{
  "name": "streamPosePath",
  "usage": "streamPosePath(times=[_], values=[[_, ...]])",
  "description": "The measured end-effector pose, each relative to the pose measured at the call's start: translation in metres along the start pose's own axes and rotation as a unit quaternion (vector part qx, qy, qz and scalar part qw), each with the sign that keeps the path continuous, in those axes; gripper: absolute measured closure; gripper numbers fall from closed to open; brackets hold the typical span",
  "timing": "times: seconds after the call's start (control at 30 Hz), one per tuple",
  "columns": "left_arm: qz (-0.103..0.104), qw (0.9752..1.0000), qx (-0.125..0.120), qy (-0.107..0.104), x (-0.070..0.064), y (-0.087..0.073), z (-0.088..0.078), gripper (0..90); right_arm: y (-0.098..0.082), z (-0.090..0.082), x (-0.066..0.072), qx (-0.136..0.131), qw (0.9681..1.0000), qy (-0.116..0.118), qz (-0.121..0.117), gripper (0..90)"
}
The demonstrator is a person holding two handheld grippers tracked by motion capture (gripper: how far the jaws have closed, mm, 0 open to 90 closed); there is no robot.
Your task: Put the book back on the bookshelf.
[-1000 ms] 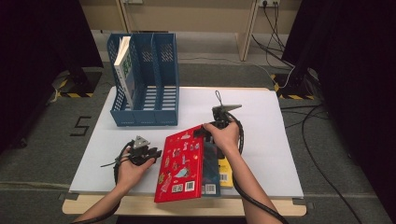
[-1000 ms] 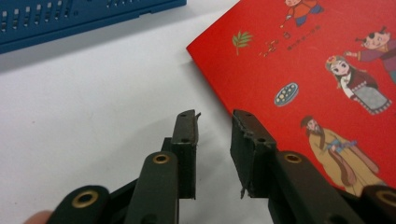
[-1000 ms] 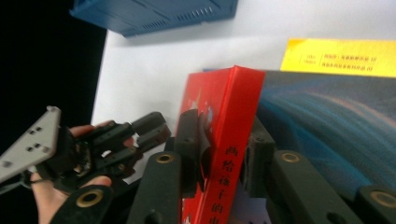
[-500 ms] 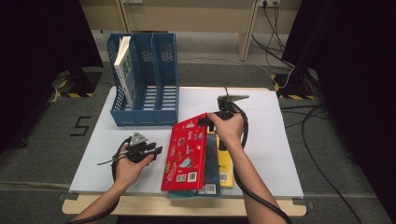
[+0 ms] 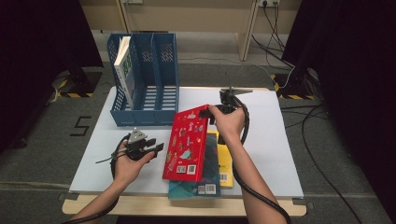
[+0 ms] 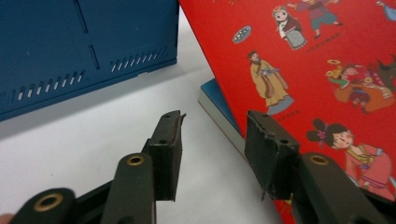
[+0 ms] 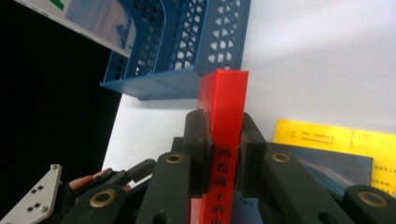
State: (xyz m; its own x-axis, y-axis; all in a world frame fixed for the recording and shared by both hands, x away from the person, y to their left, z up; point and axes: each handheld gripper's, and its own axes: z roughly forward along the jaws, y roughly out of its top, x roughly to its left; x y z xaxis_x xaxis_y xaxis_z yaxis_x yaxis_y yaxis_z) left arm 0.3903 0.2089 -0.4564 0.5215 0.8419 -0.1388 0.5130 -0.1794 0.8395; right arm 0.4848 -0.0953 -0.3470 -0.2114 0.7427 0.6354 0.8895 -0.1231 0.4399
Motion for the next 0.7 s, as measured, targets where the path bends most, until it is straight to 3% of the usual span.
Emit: streamPosePath(times=[0.2,0.43,0.7], values=[[0.002,0.9999,-0.013,-0.003,-0.002,0.007,-0.005,51.3,-0.001,-0.003,0.003,0.0,0.9999,-0.011,0.007,78.8],[0.004,0.9999,-0.012,-0.004,-0.004,0.007,-0.003,50.9,-0.001,-0.01,0.004,-0.005,1.0,-0.007,0.002,79.0],[0.003,0.9998,-0.018,-0.005,-0.003,0.01,-0.005,50.1,0.001,-0.016,0.008,-0.03,0.9995,-0.008,0.001,79.3]])
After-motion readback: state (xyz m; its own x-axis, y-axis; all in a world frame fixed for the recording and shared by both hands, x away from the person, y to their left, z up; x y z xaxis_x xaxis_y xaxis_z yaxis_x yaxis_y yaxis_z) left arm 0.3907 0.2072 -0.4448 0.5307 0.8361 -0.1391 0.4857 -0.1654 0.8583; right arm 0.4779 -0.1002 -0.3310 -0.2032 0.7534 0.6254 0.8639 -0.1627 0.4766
